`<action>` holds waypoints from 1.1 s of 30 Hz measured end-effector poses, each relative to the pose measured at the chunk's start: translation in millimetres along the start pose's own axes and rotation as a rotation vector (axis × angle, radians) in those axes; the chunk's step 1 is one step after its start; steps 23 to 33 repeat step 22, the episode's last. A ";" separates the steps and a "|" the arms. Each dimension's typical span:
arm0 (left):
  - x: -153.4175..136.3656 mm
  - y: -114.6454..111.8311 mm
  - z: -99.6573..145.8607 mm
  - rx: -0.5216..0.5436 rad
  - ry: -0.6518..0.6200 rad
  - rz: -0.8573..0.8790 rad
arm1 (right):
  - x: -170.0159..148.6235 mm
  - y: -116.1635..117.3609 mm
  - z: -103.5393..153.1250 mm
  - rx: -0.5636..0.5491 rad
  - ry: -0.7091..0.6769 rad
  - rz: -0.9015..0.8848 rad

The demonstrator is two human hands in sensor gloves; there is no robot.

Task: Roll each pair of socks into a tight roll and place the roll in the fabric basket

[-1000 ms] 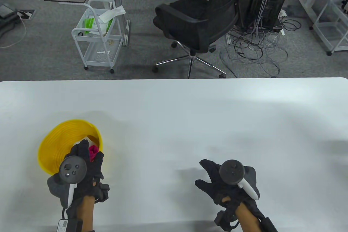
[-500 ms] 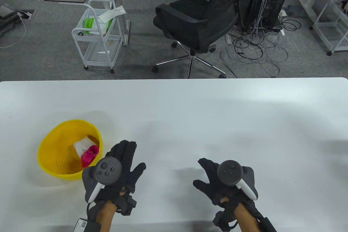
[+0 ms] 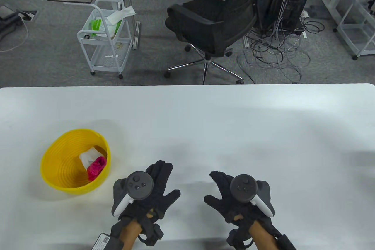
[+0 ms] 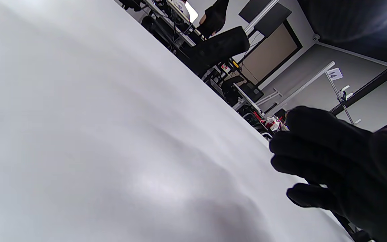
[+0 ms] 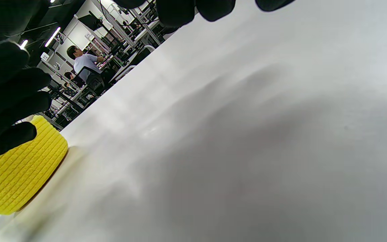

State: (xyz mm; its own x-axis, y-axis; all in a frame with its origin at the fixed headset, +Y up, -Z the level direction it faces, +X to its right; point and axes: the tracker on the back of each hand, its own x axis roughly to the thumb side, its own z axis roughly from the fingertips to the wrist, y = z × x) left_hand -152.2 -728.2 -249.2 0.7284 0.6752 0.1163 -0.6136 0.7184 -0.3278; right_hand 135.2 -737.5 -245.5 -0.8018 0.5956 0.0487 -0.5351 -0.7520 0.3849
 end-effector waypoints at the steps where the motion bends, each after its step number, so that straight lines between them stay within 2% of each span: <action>1: 0.6 -1.5 -0.4 -0.008 0.000 0.000 | -0.1 0.5 -0.2 0.003 0.002 0.002; 6: 0.9 -5.7 -1.1 -0.036 0.005 -0.003 | -0.2 2.2 -1.1 0.014 0.009 0.011; 33: 0.5 -6.4 -0.3 -0.045 0.026 0.019 | 1.9 3.8 -0.4 0.019 -0.007 0.021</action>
